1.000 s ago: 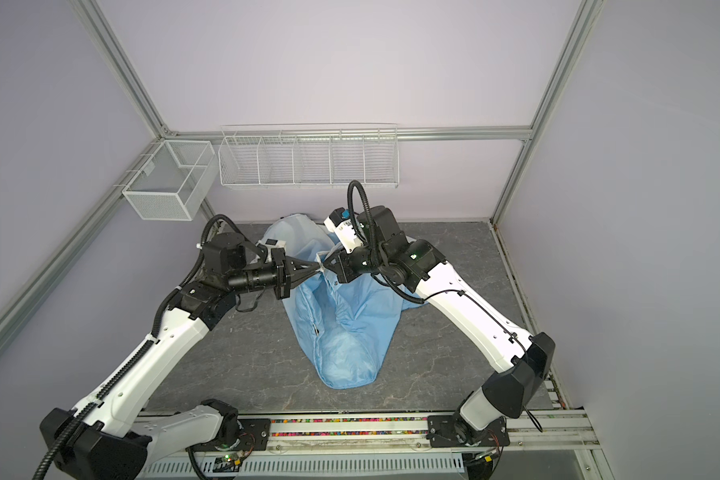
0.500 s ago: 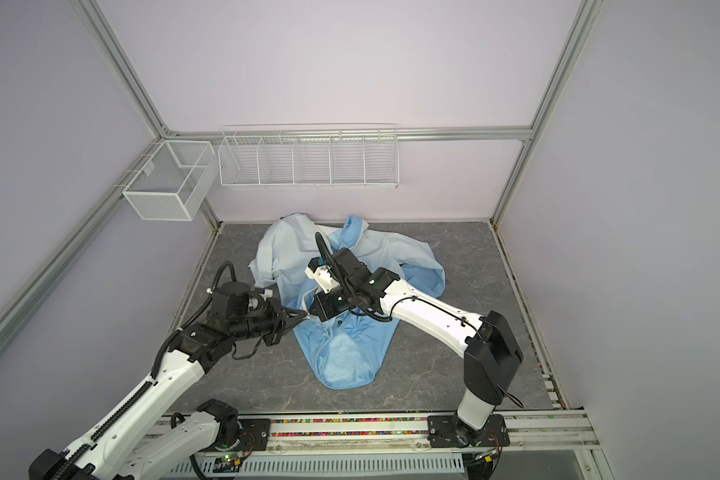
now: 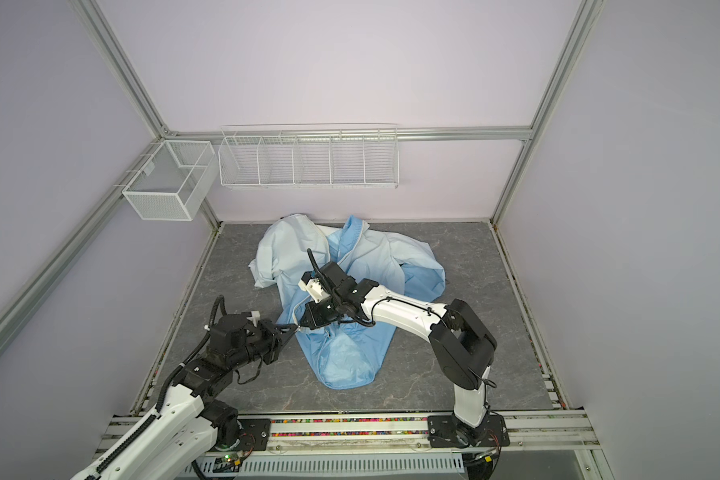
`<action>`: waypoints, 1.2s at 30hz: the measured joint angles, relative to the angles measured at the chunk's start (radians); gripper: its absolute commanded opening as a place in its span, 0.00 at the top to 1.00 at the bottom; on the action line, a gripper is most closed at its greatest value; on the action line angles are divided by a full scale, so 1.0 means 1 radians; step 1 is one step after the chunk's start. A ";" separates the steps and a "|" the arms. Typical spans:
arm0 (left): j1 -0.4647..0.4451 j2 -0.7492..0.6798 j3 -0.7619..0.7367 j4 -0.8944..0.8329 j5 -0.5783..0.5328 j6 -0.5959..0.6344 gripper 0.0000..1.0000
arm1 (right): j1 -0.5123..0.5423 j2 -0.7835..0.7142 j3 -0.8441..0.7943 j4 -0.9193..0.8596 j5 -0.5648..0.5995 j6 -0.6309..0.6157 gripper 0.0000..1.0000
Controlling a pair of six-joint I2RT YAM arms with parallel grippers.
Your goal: Zip up the jacket
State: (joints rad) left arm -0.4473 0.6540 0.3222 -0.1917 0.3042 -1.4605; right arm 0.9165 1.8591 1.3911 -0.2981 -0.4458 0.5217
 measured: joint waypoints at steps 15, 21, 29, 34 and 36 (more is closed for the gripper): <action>-0.021 -0.069 -0.099 -0.030 -0.107 -0.155 0.63 | 0.009 0.007 -0.029 0.027 0.084 0.033 0.93; -0.105 -0.303 -0.088 -0.185 -0.214 -0.297 0.49 | 0.009 0.007 -0.044 0.037 0.090 0.038 0.93; -0.176 -0.341 -0.062 -0.239 -0.321 -0.463 0.44 | 0.017 0.006 -0.068 0.074 0.114 0.070 0.93; -0.210 -0.099 -0.060 -0.090 -0.336 -0.513 0.50 | 0.021 0.005 -0.068 0.089 0.140 0.087 0.93; -0.229 -0.007 -0.055 -0.032 -0.346 -0.524 0.51 | 0.022 0.002 -0.069 0.094 0.151 0.094 0.93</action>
State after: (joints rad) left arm -0.6762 0.6468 0.2676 -0.2234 -0.0422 -1.9842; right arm 0.9382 1.8610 1.3224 -0.2043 -0.2947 0.6155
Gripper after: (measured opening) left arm 0.496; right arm 0.076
